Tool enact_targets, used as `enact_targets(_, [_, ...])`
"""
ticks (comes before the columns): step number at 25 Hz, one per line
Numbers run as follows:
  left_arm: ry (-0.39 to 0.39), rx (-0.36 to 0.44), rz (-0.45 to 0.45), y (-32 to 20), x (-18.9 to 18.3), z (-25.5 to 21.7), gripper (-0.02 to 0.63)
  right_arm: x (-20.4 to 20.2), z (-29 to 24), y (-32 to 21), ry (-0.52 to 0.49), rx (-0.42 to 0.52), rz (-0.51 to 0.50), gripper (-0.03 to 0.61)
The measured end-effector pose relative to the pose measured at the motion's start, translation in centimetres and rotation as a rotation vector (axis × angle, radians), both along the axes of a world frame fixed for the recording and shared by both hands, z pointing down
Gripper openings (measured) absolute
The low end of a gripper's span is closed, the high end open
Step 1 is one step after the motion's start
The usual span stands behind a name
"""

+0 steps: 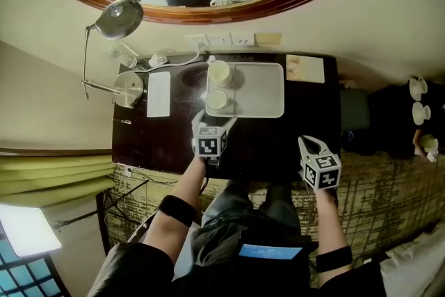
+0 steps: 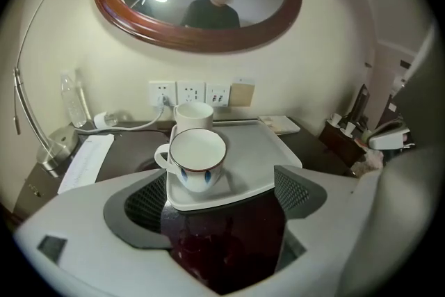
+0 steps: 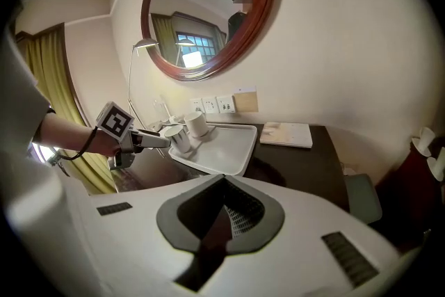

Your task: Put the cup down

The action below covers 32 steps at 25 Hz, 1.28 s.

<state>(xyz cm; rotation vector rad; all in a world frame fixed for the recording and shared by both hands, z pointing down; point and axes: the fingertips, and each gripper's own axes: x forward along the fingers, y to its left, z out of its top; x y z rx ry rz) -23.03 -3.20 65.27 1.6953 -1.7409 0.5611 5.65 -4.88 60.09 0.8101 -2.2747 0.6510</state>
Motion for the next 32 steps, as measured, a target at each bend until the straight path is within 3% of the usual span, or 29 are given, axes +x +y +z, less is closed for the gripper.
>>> enact_targets(6, [0.0, -0.004, -0.065, -1.3, -1.2, 1.7, 0.488, 3.0, 0.4, -0.1, 0.044, 0.0, 0.036, 0.001])
enact_targets(18, [-0.056, 0.023, -0.043, -4.1, -2.9, 3.3, 0.487, 4.0, 1.8, 1.1, 0.056, -0.015, 0.103, 0.001])
enact_targets(24, [-0.021, 0.014, -0.027, -5.0, -1.8, 2.7, 0.484, 4.1, 2.1, 1.1, 0.059, -0.021, 0.132, 0.001])
enact_targets(25, [-0.028, 0.013, -0.033, -5.0, -2.1, 2.7, 0.472, 3.9, 2.1, 1.0, 0.058, -0.02, 0.135, 0.001])
enact_targets(27, [-0.047, 0.011, -0.042, -5.0, -2.7, 2.7, 0.391, 3.7, 2.0, 0.8, 0.056, -0.017, 0.139, 0.001])
enact_targets(32, [-0.064, 0.023, -0.028, -4.9, -2.7, 2.7, 0.382, 3.5, 1.8, 0.6, 0.055, -0.015, 0.14, 0.001])
